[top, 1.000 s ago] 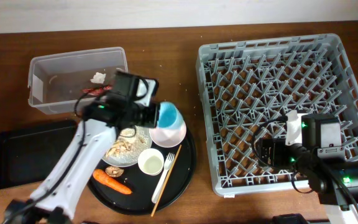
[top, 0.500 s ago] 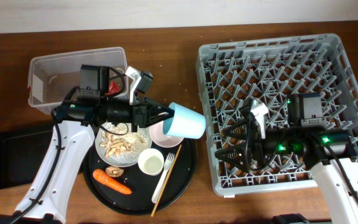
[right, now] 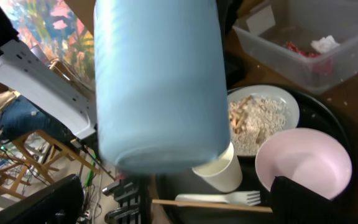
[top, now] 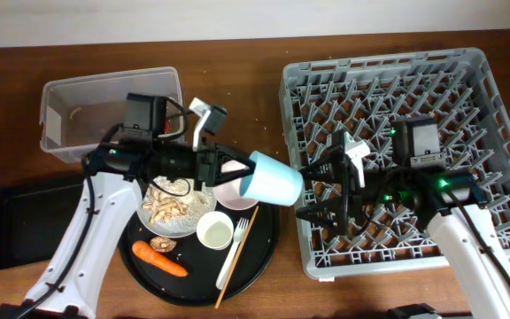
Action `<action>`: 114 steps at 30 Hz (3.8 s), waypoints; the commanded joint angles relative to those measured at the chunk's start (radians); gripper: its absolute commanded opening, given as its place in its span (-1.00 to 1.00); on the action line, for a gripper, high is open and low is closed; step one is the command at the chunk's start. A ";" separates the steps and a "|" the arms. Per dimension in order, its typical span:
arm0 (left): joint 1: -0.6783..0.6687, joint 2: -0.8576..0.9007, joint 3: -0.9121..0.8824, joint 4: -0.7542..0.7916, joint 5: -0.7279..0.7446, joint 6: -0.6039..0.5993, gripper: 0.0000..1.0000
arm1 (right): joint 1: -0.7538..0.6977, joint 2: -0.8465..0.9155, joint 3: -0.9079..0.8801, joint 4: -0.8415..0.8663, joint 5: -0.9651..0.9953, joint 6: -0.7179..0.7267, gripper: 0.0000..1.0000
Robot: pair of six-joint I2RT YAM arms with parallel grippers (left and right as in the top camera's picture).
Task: Sort waste into correct bins and load items into the dishwasher rack
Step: 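Hand the blue cup from the left gripper to the right gripper, then place the blue cup upside down in the rack's right side, then grasp the white cup with the left gripper and lift it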
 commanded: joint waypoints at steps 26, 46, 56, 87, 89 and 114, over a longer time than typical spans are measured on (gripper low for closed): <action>-0.076 0.001 0.006 0.111 -0.092 -0.166 -1.00 | 0.048 0.008 0.018 0.097 -0.071 0.029 0.52; -0.076 0.001 0.006 0.007 -0.555 -0.169 -0.41 | 0.045 0.007 0.018 0.096 0.318 0.240 0.00; -0.059 0.001 0.006 -0.218 -1.093 -0.169 -0.41 | -0.218 0.006 0.253 -0.405 0.846 0.471 -0.08; -0.059 0.001 0.006 -0.226 -1.093 -0.169 -0.41 | -0.840 0.402 0.391 -0.483 1.047 0.553 0.97; -0.059 0.001 0.006 -0.226 -1.093 -0.169 -0.40 | -0.838 0.402 0.391 -0.497 0.968 0.552 0.97; -0.059 0.001 -0.154 -0.465 -1.134 -0.171 -0.20 | 0.028 0.090 0.377 -0.657 1.152 0.755 0.97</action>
